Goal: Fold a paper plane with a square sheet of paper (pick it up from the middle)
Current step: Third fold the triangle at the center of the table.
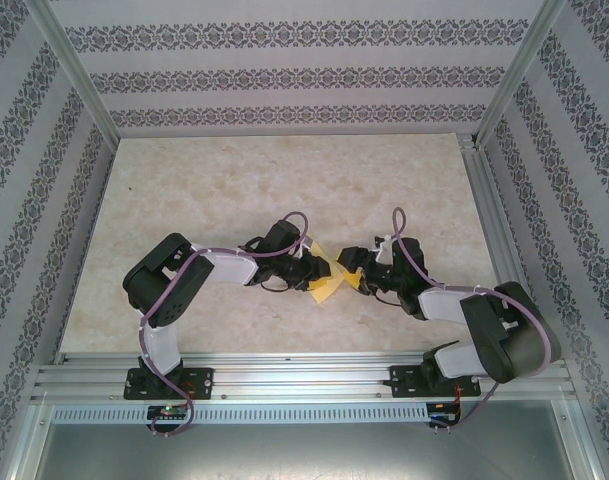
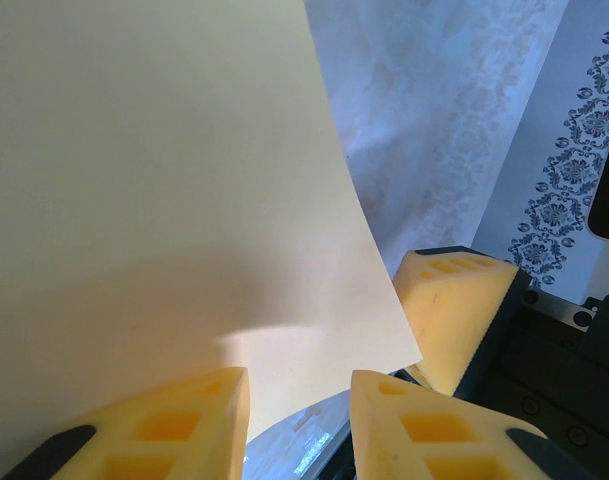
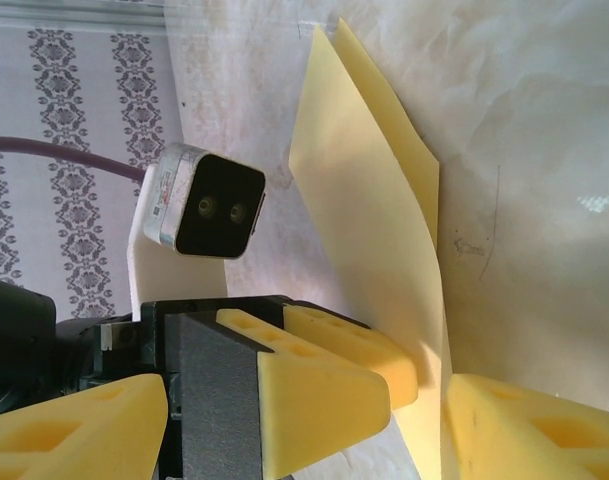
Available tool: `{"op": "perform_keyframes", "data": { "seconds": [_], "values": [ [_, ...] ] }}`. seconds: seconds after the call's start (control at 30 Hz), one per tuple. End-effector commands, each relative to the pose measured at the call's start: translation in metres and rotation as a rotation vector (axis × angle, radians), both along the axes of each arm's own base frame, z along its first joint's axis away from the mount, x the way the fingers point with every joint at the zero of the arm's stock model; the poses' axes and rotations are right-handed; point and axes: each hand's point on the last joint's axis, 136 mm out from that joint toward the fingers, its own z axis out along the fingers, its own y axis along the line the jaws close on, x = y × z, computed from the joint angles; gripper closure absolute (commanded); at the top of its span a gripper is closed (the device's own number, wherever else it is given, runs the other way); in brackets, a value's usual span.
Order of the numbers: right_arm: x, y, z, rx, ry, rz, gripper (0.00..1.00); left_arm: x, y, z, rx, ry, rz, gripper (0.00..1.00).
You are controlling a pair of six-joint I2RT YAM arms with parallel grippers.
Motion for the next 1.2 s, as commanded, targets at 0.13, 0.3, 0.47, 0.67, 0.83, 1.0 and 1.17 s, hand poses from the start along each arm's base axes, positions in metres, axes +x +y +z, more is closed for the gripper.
{"op": "perform_keyframes", "data": {
  "seconds": [0.13,0.3,0.47,0.67,0.83,1.0,1.17],
  "values": [
    [0.008,0.013,0.008,0.012,-0.035,0.027,0.26,0.003,-0.013,0.013,-0.053,-0.054,-0.026,0.55],
    [0.007,0.016,0.005,0.012,-0.026,0.034,0.26,0.003,-0.013,0.014,-0.065,-0.053,-0.019,0.48],
    [0.007,0.019,0.007,0.028,-0.027,0.038,0.25,0.003,-0.015,0.013,-0.074,-0.05,-0.022,0.45],
    [0.013,0.025,0.015,0.046,-0.046,0.047,0.26,0.003,-0.015,0.012,-0.079,-0.044,-0.017,0.45],
    [0.013,0.027,0.016,0.055,-0.043,0.053,0.26,0.005,-0.016,0.014,-0.09,-0.048,-0.006,0.44],
    [0.013,0.03,0.016,0.058,-0.039,0.066,0.25,0.006,-0.017,0.015,-0.094,-0.05,-0.007,0.43],
    [0.012,0.03,0.009,0.05,-0.022,0.064,0.25,0.007,-0.017,0.02,-0.11,-0.068,-0.006,0.41]
  ]
}}
